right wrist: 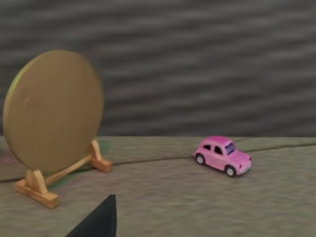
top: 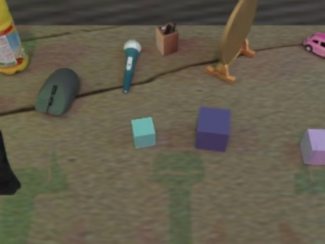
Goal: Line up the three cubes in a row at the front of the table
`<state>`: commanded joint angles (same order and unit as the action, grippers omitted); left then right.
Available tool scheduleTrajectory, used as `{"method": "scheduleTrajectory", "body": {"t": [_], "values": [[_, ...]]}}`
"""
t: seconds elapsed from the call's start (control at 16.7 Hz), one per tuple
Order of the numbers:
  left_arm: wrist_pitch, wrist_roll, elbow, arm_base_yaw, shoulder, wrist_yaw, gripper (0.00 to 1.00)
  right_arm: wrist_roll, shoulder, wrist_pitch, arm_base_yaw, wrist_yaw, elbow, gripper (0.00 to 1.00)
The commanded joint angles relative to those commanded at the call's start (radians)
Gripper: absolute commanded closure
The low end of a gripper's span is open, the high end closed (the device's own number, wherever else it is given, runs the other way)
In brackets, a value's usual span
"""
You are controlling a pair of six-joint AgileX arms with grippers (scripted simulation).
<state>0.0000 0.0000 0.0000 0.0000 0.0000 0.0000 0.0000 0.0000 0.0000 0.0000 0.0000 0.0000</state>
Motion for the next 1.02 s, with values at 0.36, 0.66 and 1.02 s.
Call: {"method": "scheduleTrajectory", "body": {"t": [0.36,0.66,1.02], "values": [[-0.064,-0.041,0.102,-0.033,0.101,0.004,0.0,0.0,0.0,0.0,0.0,0.0,0.0,0.0],[-0.268,-0.163,0.442,-0.121,0.461,0.005,0.0,0.0,0.0,0.0,0.0,0.0,0.0,0.0],[-0.618,-0.356,0.987,-0.263,1.158,0.002,0.0,0.0,0.0,0.0,0.0,0.0,0.0,0.0]]}}
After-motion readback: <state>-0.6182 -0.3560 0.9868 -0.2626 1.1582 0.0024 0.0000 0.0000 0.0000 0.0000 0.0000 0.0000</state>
